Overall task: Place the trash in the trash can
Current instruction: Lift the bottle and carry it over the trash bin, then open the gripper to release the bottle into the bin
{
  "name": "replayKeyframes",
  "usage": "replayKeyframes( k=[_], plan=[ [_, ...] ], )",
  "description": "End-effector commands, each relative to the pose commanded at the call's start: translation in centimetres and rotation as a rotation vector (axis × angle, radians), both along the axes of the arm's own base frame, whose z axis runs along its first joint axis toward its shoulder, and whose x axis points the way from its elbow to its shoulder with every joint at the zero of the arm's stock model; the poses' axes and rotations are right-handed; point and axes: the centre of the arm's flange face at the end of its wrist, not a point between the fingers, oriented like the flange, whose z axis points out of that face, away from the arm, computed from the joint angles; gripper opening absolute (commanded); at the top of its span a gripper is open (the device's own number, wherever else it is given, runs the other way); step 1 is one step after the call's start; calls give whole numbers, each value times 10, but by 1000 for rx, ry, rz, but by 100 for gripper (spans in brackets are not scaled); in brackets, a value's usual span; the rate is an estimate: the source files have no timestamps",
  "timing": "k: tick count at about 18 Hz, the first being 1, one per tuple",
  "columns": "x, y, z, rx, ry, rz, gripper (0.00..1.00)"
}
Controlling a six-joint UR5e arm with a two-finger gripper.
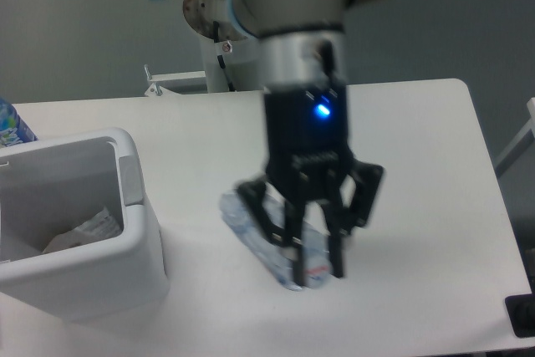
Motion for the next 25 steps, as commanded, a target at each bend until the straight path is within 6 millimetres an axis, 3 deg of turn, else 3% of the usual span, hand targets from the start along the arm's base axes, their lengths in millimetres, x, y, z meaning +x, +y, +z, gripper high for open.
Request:
replayKeyframes(
  k=[3,5,7,10,15,17,18,19,20,21,25],
  plan=[
    [57,14,12,24,-18,-62,27],
    [85,18,12,21,-24,-99,27],
    [120,31,2,3,-32,-156,27],
    [156,47,-21,-33,-51,-217,27],
    [171,60,-59,-98,-65,-261,28],
    [178,61,-71,-120,-70,-275,32],
    [179,60,-74,-125,-73,-277,40],
    [179,59,-76,-129,-75,-276,61],
    [179,58,-73,-129,-60,-282,95],
    [179,57,-71,-131,-43,-291,100],
    [162,51,-68,-128,-47,-263,100]
  ],
)
